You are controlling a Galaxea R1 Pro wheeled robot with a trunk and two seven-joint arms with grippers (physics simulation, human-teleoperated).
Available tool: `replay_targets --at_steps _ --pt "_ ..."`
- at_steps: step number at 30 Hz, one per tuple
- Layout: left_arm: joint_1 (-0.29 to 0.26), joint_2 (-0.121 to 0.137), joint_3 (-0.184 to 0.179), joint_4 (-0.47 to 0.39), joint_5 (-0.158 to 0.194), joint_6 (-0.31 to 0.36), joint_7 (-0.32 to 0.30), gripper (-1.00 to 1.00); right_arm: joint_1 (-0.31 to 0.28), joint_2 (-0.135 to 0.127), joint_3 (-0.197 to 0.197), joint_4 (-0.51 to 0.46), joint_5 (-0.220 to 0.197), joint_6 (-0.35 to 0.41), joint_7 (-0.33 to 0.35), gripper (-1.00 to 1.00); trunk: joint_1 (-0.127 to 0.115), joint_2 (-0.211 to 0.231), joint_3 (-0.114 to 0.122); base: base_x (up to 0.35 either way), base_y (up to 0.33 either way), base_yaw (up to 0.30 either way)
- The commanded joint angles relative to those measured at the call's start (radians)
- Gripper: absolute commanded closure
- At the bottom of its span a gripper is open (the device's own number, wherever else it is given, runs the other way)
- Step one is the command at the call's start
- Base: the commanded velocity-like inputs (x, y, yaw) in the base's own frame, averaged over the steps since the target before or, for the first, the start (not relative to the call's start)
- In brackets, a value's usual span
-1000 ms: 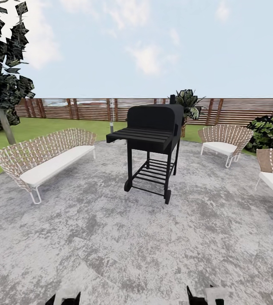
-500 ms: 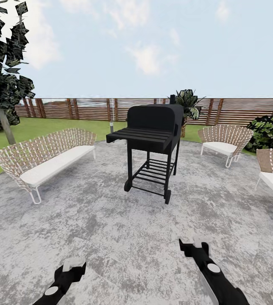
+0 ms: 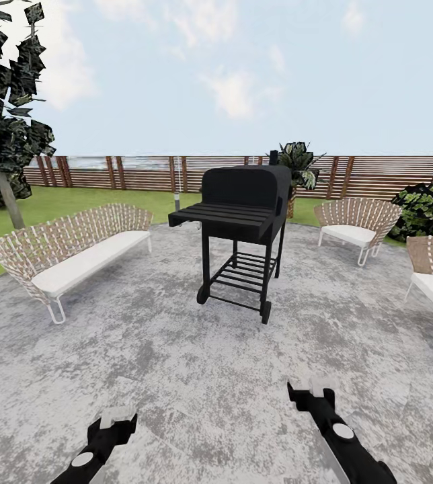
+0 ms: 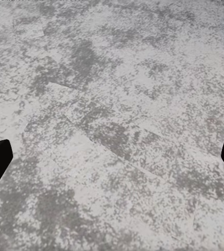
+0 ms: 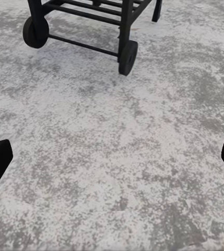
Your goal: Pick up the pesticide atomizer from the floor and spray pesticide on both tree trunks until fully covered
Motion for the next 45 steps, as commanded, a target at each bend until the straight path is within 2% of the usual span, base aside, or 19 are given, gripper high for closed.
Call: replay_targets --at_steps 1,13,14,20,34,45 --pt "0.0 0.0 0.0 0.0 0.0 0.0 0.0 -1.0 0.0 0.002 0.001 0.006 0.002 -0.006 0.001 -1.0 0.0 0.0 0.0 0.0 0.0 0.0" --pt "0.0 0.0 0.001 -0.001 0.0 -0.001 0.0 -1.0 0.007 0.007 -0.002 0.073 -0.001 -0.073 -0.003 -1.0 0.0 0.0 0.003 -0.078 0.0 0.0" --pt "0.0 0.0 0.001 -0.001 0.0 -0.001 0.0 -1.0 0.007 0.007 -0.003 0.242 -0.001 -0.279 -0.003 -1.0 0.0 0.0 0.005 -0.286 0.0 0.0" --pt "0.0 -0.002 0.001 -0.001 0.0 -0.001 0.0 -1.0 0.008 0.003 -0.003 0.32 0.0 -0.371 -0.004 -1.0 0.0 0.0 0.014 -0.321 0.0 0.0" --pt "0.0 -0.003 0.004 -0.001 0.0 -0.001 0.0 -1.0 0.008 0.005 -0.003 0.351 0.001 -0.392 -0.001 -1.0 0.0 0.0 0.035 -0.33 -0.021 0.0" --pt "0.0 -0.001 0.006 -0.001 0.002 -0.001 -0.001 -1.0 0.008 0.005 -0.003 0.352 0.001 -0.391 0.0 -1.0 0.0 0.0 0.038 -0.088 0.006 -0.004"
